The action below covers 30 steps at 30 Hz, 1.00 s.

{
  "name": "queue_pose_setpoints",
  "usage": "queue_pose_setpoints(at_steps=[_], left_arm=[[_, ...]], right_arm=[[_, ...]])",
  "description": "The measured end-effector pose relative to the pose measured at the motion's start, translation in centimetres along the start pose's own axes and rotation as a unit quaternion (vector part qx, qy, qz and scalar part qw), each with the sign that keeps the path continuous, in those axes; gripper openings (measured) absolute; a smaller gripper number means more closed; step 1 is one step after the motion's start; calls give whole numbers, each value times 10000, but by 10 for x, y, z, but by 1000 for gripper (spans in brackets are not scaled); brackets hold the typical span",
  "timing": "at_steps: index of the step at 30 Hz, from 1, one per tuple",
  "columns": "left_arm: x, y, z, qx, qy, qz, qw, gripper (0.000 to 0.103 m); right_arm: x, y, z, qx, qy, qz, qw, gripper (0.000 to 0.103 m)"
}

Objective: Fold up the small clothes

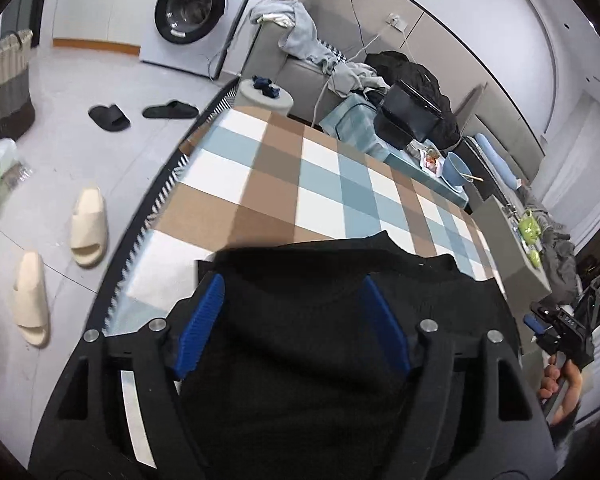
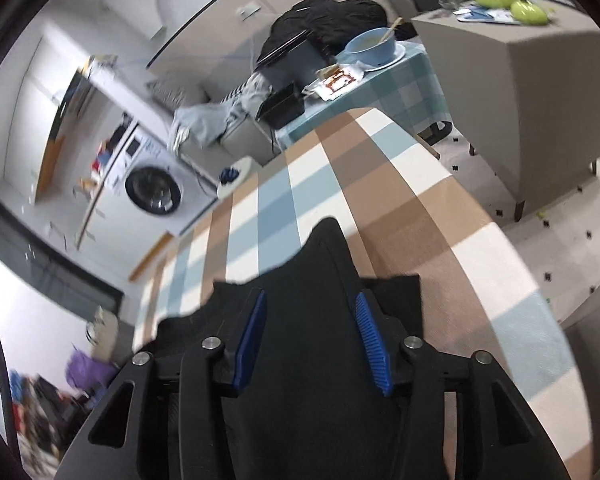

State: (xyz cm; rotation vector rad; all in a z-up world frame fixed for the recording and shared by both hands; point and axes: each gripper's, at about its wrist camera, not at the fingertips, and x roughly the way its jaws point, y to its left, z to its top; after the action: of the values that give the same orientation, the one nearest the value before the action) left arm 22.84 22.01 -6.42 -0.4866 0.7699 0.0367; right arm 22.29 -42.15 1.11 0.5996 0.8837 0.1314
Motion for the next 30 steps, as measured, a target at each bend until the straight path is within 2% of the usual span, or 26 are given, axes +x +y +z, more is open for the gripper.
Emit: queue_pose_setpoints(at_steps=[2, 4, 7, 9, 11, 13, 14, 17, 20, 22, 24, 26, 27, 28, 30], left_arm=[[-14, 3, -5, 83, -140, 65, 9998, 77], [-21, 4, -10, 222, -180, 148, 9995, 77], [-16, 0, -18, 560, -73, 233, 9981, 77], [-1, -3, -20, 623, 159, 316, 9974, 76], [12, -4, -19, 563, 290, 222, 9977, 60], [25, -7, -13, 624, 296, 513, 9963, 7], [27, -8, -10, 650, 266, 555, 9960, 5], [19, -11, 4, 661, -283, 317, 9969, 3], [14, -12, 21, 689, -548, 243, 9958, 3], [21, -6, 31, 536, -485, 293, 9970, 4], [36, 6, 38, 328, -211, 549, 9977, 6], [45, 17, 40, 81, 102, 689, 9975, 17], [47, 22, 41, 8, 162, 651, 9977, 29], [46, 26, 38, -69, 185, 554, 9983, 35], [44, 31, 32, -134, 208, 428, 9988, 56]], right_arm=[[-3, 1, -7, -194, 60, -73, 9998, 50], [-4, 2, -14, -388, 137, -149, 9990, 51], [-2, 3, -22, -493, 209, -118, 9985, 55], [2, 4, -26, -485, 285, -87, 9984, 55], [6, 4, -29, -475, 372, -84, 9981, 55], [8, 5, -31, -487, 410, -53, 9980, 55], [8, 7, -32, -496, 414, -50, 9979, 55], [7, 8, -31, -510, 391, -41, 9979, 55], [8, 7, -29, -506, 366, -87, 9980, 55], [10, 5, -27, -454, 385, -144, 9981, 55], [12, 4, -26, -462, 405, -189, 9979, 55], [14, 4, -24, -551, 367, -362, 9972, 55], [14, 4, -22, -605, 337, -440, 9966, 55], [14, 3, -19, -630, 312, -502, 9963, 55], [17, 0, -14, -634, 265, -614, 9957, 55]])
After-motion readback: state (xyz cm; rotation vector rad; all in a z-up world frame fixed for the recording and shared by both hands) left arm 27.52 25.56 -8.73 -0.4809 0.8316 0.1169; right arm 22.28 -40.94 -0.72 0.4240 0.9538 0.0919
